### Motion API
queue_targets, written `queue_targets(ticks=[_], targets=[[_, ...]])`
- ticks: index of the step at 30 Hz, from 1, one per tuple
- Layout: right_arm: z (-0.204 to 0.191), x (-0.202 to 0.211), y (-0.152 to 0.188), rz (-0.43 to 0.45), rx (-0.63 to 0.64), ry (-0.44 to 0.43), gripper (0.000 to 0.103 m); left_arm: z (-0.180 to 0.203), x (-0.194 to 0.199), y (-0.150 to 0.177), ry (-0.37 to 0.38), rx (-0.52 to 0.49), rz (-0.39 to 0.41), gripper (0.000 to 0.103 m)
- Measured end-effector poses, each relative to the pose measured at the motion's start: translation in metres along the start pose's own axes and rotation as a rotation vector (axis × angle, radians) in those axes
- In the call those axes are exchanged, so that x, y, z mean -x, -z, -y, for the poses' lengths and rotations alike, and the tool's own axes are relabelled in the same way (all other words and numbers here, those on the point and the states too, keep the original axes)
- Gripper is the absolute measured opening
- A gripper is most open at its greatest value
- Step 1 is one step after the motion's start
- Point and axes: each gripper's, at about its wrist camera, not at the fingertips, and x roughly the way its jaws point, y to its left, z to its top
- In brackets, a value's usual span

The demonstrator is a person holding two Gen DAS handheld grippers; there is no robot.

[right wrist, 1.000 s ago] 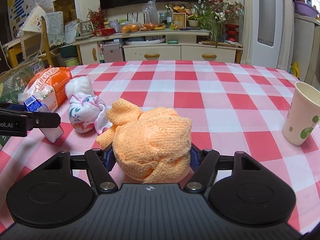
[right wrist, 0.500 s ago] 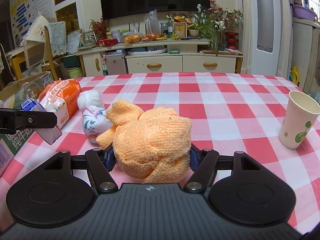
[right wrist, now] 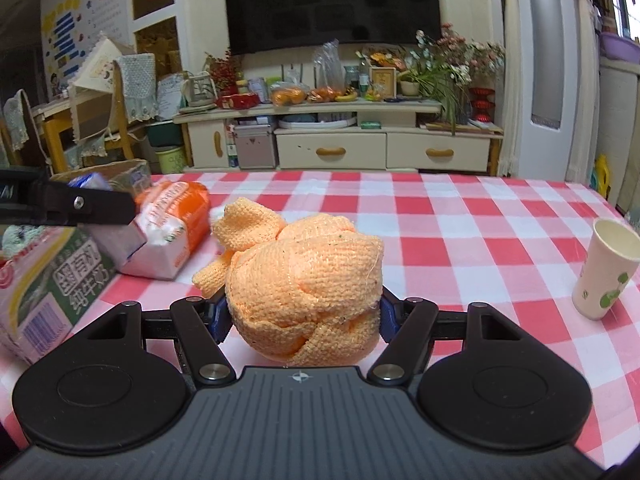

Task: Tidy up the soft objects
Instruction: 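Lift and carry both held items over the cardboard box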

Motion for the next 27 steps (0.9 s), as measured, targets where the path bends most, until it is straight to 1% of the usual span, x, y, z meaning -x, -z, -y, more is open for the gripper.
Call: queue_targets(ticks=[8,18,23,27], targets=[[-0.034,0.003,-0.017,0.023,0.041,-0.029,0.084,-0.025,0.021,-0.01,-0.034,0.037,0.055,0.073],[-0.085,-0.003,-0.05,0.044,0.058,-0.121,0.084,-0.068,0.046,-0.021,-0.111,0.089,0.128,0.074],[-0.114,-0.011,-0.068,0.05,0.075,-0.179,0.084,-0.089,0.055,-0.019,-0.171,0.111,0.141,0.074],[-0.136,-0.019,-0.083,0.056,0.092,-0.224,0.084,-0.105,0.055,-0.016,-0.217,0.13,0.127,0.074]])
